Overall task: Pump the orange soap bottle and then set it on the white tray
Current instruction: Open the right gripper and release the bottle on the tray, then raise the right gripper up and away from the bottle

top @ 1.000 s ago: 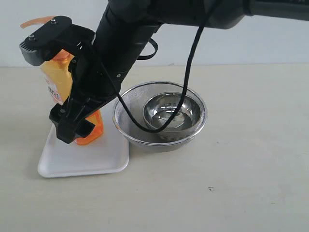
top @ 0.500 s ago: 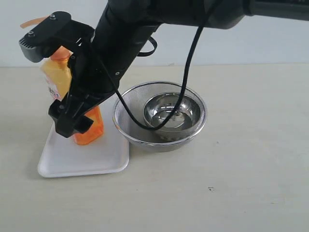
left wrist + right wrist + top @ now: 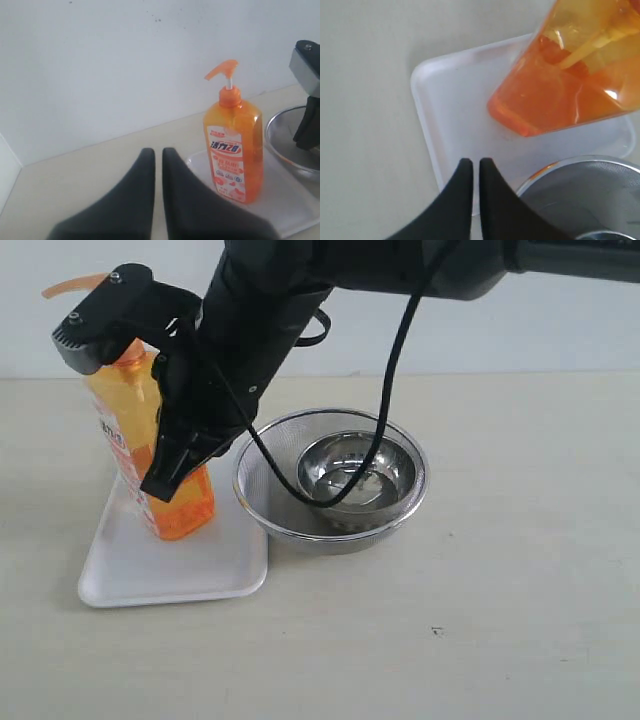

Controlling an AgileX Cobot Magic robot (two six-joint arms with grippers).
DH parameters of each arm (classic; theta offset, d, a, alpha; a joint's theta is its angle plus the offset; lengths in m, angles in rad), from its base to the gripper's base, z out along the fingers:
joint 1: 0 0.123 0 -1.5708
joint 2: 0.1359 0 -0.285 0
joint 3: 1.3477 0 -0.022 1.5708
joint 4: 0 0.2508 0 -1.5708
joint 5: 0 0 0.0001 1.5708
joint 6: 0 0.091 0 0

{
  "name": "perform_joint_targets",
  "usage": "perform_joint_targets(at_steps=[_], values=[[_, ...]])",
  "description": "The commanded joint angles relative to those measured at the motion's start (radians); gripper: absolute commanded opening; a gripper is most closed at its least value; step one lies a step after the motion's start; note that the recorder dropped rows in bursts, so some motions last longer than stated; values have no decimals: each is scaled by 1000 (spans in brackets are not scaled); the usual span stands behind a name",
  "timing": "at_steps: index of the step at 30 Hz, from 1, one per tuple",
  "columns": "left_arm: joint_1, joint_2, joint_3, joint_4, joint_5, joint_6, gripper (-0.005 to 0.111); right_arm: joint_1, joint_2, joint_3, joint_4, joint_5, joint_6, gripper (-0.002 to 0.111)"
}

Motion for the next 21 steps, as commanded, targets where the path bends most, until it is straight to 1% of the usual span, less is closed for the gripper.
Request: perform_joint_targets(at_steps=[1, 4, 11, 15, 17, 21], values=[[3, 43, 49, -27, -117, -63, 5, -4, -15, -5, -154, 5, 128, 0], [3, 102, 80, -27, -157, -128, 5, -4, -15, -5, -255, 4, 210, 0], [3, 279, 127, -47, -337, -169, 5, -4, -15, -5, -375, -20, 207, 0], [3, 400, 151, -47, -390, -176, 5, -4, -11, -5, -458, -43, 214, 0], [3, 460, 167, -46, -424, -192, 5, -5, -3, -5, -485, -57, 250, 0], [3, 556, 202, -27, -573, -203, 5, -11, 29, -5, -491, -84, 253, 0]])
